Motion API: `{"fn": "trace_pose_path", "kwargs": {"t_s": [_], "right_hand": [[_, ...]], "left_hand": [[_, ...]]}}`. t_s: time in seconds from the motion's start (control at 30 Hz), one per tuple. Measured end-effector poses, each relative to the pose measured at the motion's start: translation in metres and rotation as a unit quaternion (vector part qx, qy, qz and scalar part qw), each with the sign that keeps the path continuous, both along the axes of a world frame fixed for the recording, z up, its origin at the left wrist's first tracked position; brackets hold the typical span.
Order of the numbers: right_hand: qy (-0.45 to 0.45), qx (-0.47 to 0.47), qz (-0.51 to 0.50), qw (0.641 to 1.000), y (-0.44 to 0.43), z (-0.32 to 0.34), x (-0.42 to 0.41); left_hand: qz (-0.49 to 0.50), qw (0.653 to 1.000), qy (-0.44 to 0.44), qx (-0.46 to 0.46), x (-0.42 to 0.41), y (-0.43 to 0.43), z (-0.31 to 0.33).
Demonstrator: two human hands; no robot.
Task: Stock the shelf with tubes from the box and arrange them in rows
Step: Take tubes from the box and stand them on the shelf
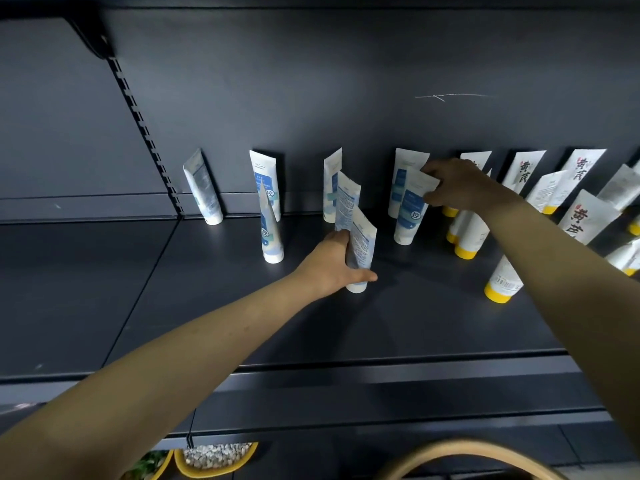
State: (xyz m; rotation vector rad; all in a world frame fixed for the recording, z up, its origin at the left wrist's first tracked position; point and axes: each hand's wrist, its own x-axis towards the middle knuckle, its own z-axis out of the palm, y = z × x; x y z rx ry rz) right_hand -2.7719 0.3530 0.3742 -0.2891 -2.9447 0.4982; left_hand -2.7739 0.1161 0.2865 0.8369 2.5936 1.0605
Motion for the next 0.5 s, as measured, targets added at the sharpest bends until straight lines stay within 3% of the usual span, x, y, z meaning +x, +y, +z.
{"fn": "trace_pose_path", "kwargs": {"t_s": [0.5], "right_hand": [[-0.017,0.000,-0.023,1.000,-0.023,0.026,0.031]], "left_hand": [[-0.049,0.995,-0.040,-0.074,0.011,-0.018,0.016]]}}
